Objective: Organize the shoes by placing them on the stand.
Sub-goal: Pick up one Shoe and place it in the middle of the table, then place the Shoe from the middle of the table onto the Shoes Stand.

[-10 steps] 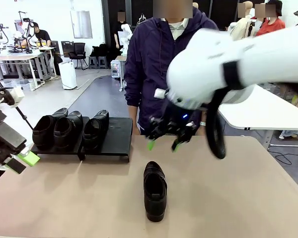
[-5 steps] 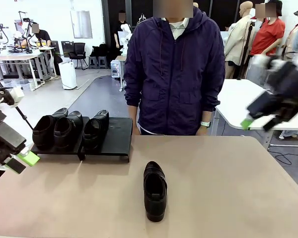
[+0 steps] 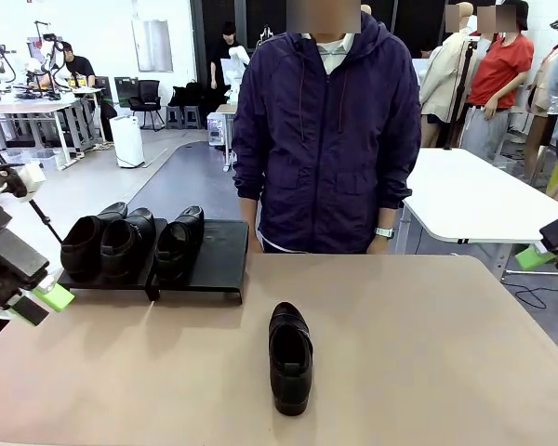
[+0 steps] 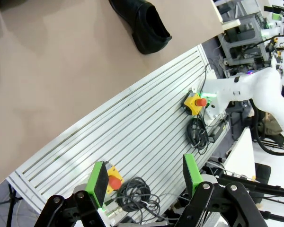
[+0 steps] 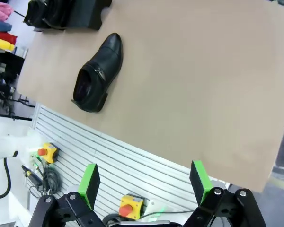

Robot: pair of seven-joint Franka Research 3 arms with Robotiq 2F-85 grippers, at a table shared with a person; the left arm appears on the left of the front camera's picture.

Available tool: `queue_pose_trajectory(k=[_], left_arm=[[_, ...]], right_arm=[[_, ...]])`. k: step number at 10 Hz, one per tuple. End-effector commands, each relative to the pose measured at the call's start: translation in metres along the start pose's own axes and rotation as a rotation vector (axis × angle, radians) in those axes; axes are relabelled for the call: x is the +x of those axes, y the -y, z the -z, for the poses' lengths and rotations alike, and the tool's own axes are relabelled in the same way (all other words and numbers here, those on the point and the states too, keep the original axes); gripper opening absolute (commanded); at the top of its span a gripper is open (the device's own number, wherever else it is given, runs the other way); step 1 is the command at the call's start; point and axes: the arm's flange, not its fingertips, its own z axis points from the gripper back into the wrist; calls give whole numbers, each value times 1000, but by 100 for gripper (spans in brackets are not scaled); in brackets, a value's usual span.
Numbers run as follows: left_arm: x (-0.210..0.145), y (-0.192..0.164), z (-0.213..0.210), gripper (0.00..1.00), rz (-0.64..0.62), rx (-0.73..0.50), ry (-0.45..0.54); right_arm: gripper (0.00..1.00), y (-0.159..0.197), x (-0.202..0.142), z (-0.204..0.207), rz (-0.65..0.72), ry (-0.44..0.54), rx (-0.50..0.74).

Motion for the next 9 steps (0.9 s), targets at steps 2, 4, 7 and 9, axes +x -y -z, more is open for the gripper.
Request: queue_pose_trajectory(k=[2, 4, 7, 9], left_arm=[[0, 1, -1, 82, 0, -19, 1], [0, 1, -1, 82, 0, -19, 1], [0, 1, -1, 82, 0, -19, 1], [0, 0, 0, 82, 0, 0, 0]], right_arm=[[100, -7, 12, -5, 0, -8, 3], [100, -7, 12, -5, 0, -8, 3], [100, -7, 12, -5, 0, -8, 3], [100, -7, 12, -5, 0, -8, 3]])
